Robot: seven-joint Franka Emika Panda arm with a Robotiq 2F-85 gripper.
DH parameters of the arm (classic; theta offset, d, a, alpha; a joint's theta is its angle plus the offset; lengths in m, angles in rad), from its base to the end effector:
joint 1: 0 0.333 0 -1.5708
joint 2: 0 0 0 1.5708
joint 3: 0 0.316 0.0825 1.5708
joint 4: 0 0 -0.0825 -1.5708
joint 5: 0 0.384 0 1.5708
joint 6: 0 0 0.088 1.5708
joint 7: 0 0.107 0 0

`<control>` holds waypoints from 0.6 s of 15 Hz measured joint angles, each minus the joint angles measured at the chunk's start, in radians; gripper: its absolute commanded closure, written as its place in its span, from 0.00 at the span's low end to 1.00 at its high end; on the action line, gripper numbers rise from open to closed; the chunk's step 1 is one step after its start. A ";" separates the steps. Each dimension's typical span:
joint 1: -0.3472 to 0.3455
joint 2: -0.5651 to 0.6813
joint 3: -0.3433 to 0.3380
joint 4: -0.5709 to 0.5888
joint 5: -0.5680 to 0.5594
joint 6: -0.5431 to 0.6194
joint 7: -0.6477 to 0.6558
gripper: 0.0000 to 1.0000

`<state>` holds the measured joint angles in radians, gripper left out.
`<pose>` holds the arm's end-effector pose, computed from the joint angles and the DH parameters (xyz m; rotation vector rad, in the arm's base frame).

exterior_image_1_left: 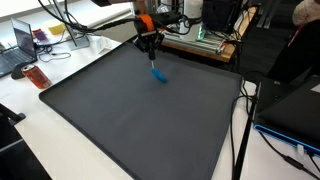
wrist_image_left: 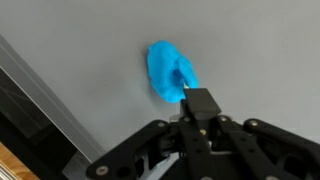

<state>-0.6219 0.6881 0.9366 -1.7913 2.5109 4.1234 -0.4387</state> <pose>0.4879 0.0246 0.2866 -1.5002 2.7352 0.0291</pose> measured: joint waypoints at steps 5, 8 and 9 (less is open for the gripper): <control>-0.020 -0.042 0.034 -0.038 0.000 0.001 0.020 0.97; -0.024 -0.062 0.044 -0.046 0.000 0.001 0.030 0.97; -0.026 -0.070 0.045 -0.048 0.000 0.001 0.039 0.97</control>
<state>-0.6483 0.6186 0.9817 -1.8389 2.5109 4.1242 -0.3997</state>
